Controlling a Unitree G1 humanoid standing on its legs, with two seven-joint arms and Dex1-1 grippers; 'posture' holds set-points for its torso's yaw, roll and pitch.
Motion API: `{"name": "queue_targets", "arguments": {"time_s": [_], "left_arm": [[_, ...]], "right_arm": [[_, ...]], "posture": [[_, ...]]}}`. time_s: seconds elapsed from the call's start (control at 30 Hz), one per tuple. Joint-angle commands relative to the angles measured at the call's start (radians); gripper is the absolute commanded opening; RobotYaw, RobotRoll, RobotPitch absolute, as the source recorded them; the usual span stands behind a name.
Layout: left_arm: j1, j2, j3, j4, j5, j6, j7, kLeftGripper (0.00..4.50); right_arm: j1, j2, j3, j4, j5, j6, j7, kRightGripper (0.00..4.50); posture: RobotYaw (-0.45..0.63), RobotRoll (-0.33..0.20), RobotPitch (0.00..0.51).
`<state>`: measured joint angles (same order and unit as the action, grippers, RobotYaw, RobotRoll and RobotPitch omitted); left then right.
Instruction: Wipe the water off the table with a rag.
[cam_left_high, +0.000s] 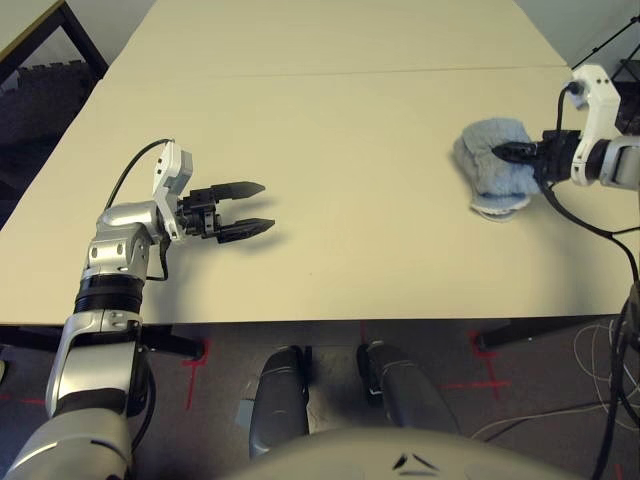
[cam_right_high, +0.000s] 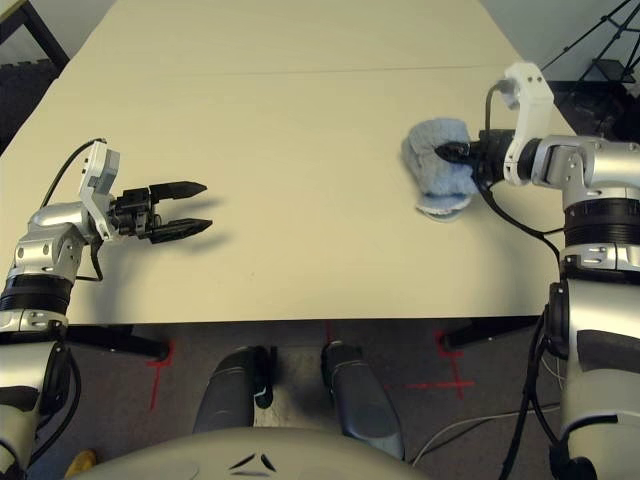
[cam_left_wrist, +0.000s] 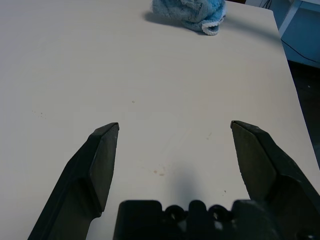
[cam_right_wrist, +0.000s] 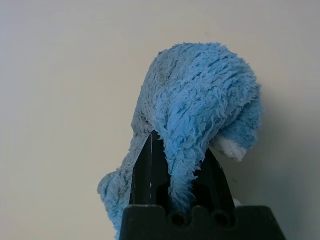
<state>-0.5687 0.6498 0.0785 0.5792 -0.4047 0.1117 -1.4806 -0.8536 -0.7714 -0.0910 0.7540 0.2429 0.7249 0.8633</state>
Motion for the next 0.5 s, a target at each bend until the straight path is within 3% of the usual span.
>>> {"name": "queue_targets", "arguments": {"time_s": [0.03,0.07,0.17,0.33,0.47,0.5], "left_arm": [[-0.001,0.009,0.003,0.008,0.009,-0.003,-0.001,4.5],[0.001,0.008,0.004,0.006,0.008,-0.002,0.002,4.5],[0.005,0.004,0.012,-0.003,0.002,-0.001,0.015,4.5],[0.016,-0.011,0.034,-0.024,-0.014,-0.003,0.058,4.5],[0.023,-0.062,0.113,-0.056,-0.035,-0.031,0.211,4.5],[0.028,-0.074,0.13,-0.068,-0.041,-0.033,0.247,4.5]], "right_arm": [[0.013,-0.008,0.008,0.089,-0.061,-0.138,-0.046,0.14],[0.021,-0.005,0.008,0.113,-0.077,-0.176,-0.065,0.14],[0.033,0.008,0.005,0.167,-0.111,-0.265,-0.11,1.01],[0.046,0.012,-0.012,0.185,-0.128,-0.406,-0.145,2.82],[0.061,0.01,-0.098,0.159,-0.074,-0.533,-0.189,4.43],[0.067,0.012,-0.117,0.156,-0.063,-0.561,-0.195,4.47]], "posture": [[-0.22,0.0,0.138],[-0.22,0.0,0.138],[-0.22,0.0,0.139],[-0.22,0.0,0.141],[-0.22,0.0,0.141],[-0.22,0.0,0.143]]}}
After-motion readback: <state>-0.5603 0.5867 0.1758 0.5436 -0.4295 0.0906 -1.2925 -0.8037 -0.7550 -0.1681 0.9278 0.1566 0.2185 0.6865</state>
